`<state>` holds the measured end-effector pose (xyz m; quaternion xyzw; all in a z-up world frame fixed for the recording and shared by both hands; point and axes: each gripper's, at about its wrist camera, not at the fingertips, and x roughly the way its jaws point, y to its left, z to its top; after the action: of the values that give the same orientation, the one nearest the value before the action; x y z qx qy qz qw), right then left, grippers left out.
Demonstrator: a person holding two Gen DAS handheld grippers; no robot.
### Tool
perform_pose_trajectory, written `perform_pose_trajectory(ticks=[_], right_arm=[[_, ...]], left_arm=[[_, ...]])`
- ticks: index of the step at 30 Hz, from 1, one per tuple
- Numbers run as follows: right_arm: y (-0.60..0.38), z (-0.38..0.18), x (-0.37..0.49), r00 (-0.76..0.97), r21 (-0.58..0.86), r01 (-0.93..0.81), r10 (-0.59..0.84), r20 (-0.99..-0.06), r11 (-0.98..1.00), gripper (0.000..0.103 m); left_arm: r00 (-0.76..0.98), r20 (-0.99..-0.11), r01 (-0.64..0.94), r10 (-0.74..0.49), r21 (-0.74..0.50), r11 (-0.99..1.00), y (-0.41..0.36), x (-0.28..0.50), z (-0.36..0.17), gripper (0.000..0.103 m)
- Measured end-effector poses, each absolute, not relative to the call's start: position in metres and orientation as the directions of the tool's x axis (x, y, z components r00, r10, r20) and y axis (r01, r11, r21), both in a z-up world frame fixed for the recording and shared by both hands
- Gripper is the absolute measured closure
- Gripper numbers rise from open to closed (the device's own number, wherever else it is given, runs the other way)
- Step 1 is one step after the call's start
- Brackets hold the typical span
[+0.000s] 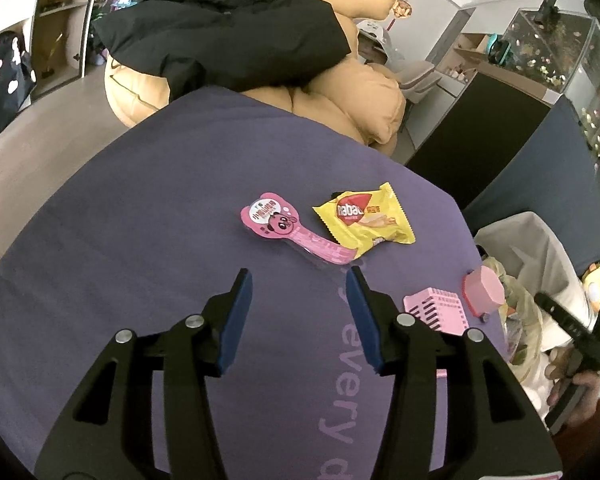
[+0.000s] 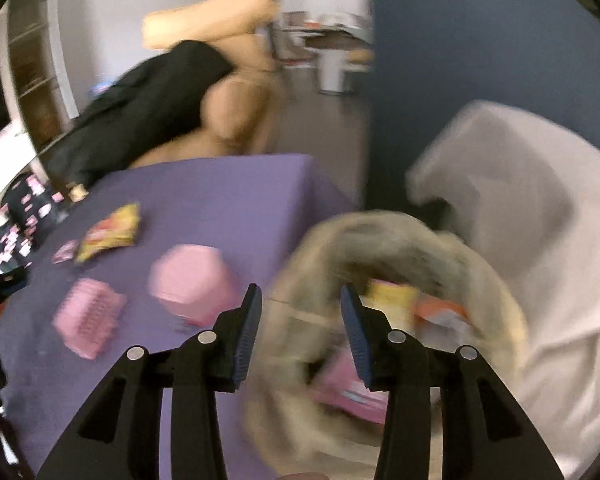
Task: Collect trash
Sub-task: 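Withdraw both open tools from the bag back over the table, then grasp the pink pig lollipop with the left tool while the right tool grasps the yellow Nabati wafer pack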
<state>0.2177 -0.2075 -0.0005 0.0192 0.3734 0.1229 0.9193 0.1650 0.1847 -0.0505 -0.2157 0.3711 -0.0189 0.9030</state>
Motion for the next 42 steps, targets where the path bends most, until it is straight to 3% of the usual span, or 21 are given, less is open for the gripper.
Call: perform_pose_trajectory(ticks=[4,6,18,27,29,30,34,42], right_arm=[[-0.149,0.010,0.228,0.635,0.183,-0.409,0.423,-0.647,0.894,0.051],[-0.125,0.010,0.238,0.611,0.183,-0.449,0.450,-0.651,0.874,0.051],[-0.009,-0.013,0.309,0.484,0.096,-0.555,0.415,-0.770,0.827,0.051],[0.029,-0.041,0.365,0.378,0.165,-0.532,0.408,-0.831,0.830,0.051],[0.037,-0.049,0.365,0.369,0.122,-0.545,0.368,-0.853,0.830,0.066],[0.038,-0.052,0.365,0.356,0.124,-0.553,0.368,-0.859,0.824,0.066],[0.033,-0.050,0.358,0.346,0.163,-0.559,0.407,-0.845,0.813,0.091],[-0.010,-0.022,0.329,0.422,0.222,-0.524,0.477,-0.771,0.822,0.096]], left_arm=[[0.722,-0.663,-0.120,-0.195,-0.399,0.909,0.190,0.169,-0.052,0.056],[0.716,-0.668,-0.113,-0.200,-0.394,0.912,0.193,0.172,-0.055,0.056],[0.668,-0.714,-0.076,-0.209,-0.345,0.935,0.203,0.200,-0.068,0.056],[0.660,-0.720,-0.062,-0.214,-0.337,0.940,0.211,0.211,-0.068,0.056],[0.661,-0.718,-0.069,-0.216,-0.346,0.936,0.214,0.211,-0.068,0.056],[0.662,-0.717,-0.071,-0.218,-0.349,0.934,0.215,0.212,-0.068,0.056],[0.659,-0.719,-0.082,-0.222,-0.362,0.929,0.217,0.213,-0.069,0.056],[0.648,-0.723,-0.093,-0.238,-0.385,0.918,0.217,0.213,-0.071,0.056]])
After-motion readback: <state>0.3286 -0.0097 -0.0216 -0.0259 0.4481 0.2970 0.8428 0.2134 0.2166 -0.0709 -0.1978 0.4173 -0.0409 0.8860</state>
